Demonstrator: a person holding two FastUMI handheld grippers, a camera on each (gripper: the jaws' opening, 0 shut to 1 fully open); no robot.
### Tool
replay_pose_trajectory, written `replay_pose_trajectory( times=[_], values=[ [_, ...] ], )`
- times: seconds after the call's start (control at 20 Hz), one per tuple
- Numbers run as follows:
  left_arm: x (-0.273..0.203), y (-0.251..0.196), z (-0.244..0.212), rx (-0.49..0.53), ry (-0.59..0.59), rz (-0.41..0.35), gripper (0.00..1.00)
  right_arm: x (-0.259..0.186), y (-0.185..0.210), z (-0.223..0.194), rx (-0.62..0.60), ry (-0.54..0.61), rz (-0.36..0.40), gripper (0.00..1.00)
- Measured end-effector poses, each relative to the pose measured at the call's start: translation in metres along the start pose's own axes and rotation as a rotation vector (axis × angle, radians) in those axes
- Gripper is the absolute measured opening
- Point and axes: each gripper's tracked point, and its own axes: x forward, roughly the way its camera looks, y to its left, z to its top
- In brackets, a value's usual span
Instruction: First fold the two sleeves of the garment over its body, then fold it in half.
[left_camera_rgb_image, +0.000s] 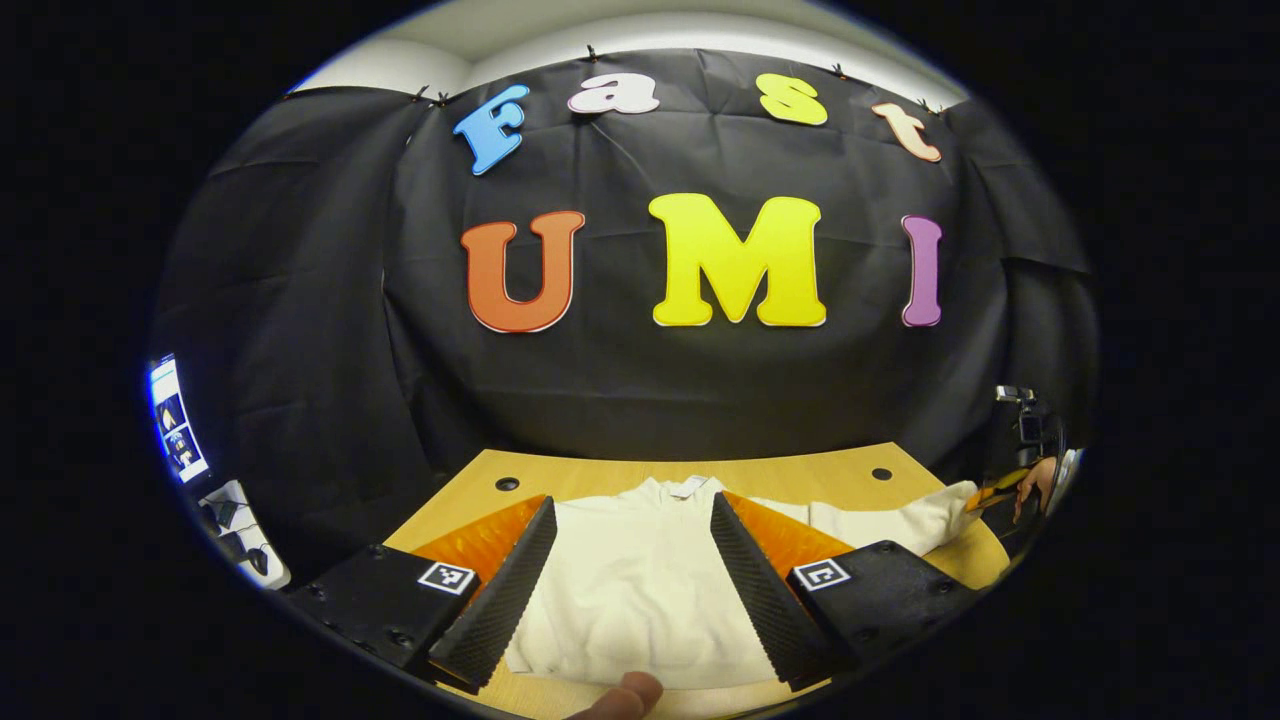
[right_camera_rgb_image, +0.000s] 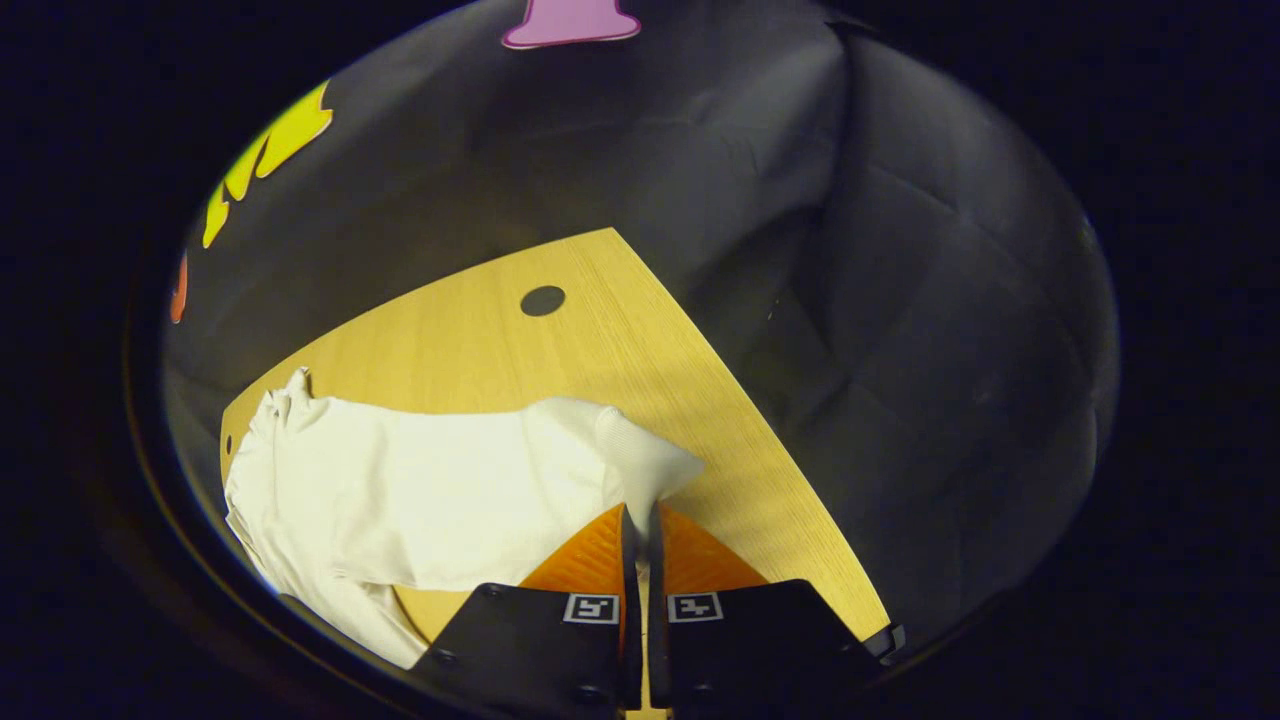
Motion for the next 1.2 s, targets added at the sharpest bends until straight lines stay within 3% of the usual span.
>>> replay_pose_trajectory(
  times=[0.3, 0.6, 0.85, 1.2],
  values=[
    [0.011, 0.029, -0.003, -0.012, -0.008, -0.046, 0.99, -0.046, 0.101, 0.027, -0.066, -0.056, 0.090, 0.01],
    [0.017, 0.071, -0.004, -0.019, -0.030, -0.043, 0.99, -0.081, 0.246, 0.027, -0.194, -0.080, 0.226, 0.03],
    [0.017, 0.112, -0.018, -0.054, -0.001, -0.003, 0.99, -0.094, 0.366, -0.003, -0.319, -0.065, 0.328, 0.03],
    [0.008, 0.156, -0.036, -0.047, 0.008, 0.021, 0.99, -0.104, 0.499, -0.074, -0.456, -0.006, 0.441, 0.03]
  ],
)
